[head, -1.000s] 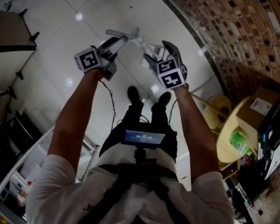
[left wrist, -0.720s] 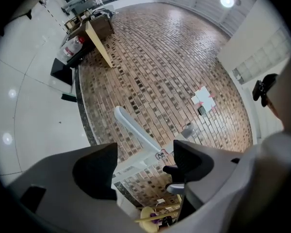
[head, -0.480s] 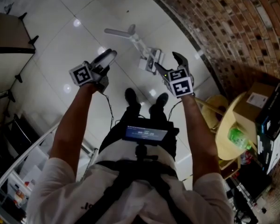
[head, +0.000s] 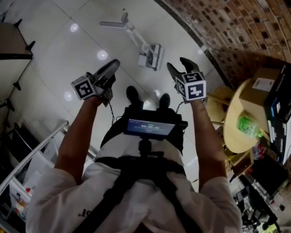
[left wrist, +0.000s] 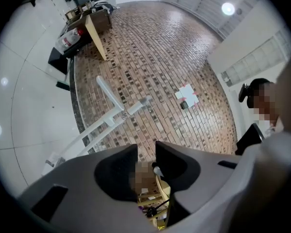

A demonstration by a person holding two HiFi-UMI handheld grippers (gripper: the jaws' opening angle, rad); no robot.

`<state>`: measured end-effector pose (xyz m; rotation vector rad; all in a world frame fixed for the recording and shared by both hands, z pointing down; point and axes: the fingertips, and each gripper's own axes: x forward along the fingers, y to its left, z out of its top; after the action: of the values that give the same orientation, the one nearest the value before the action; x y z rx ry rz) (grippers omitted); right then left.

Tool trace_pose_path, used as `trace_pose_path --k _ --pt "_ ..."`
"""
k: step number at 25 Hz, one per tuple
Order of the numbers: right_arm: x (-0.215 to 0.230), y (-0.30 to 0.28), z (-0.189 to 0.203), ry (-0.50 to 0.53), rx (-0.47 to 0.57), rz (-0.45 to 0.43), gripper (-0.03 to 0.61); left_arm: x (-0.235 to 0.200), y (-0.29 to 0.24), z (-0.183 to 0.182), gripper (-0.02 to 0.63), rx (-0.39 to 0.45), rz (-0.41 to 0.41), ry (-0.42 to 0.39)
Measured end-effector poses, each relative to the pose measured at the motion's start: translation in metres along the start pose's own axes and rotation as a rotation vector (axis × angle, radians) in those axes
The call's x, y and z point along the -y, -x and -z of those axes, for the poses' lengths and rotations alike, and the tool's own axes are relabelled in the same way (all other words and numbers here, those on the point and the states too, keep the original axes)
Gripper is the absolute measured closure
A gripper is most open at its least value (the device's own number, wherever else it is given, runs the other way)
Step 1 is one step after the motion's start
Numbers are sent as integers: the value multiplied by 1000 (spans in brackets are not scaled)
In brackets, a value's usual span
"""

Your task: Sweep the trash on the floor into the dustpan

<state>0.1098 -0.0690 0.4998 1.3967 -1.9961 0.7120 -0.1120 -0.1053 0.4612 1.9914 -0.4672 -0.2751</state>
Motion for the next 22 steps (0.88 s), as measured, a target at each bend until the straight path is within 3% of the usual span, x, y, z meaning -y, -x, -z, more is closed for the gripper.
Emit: trace_pose_path --k 1,5,9,17,22 --pt "3 6 2 -12 11 2 366 6 -1 3 522 -1 3 -20" --pt "6 29 5 -12 52 -26 441 30 -1 13 609 12 -7 -103" --pt "5 54 18 25 63 -63 525 57 -5 35 614 34 3 -167" --pt "12 102 67 119 57 -89 577 104 -17 112 614 50 -33 -285" --pt "19 135 94 155 99 -101 578 126 -18 160 614 83 -73 -261"
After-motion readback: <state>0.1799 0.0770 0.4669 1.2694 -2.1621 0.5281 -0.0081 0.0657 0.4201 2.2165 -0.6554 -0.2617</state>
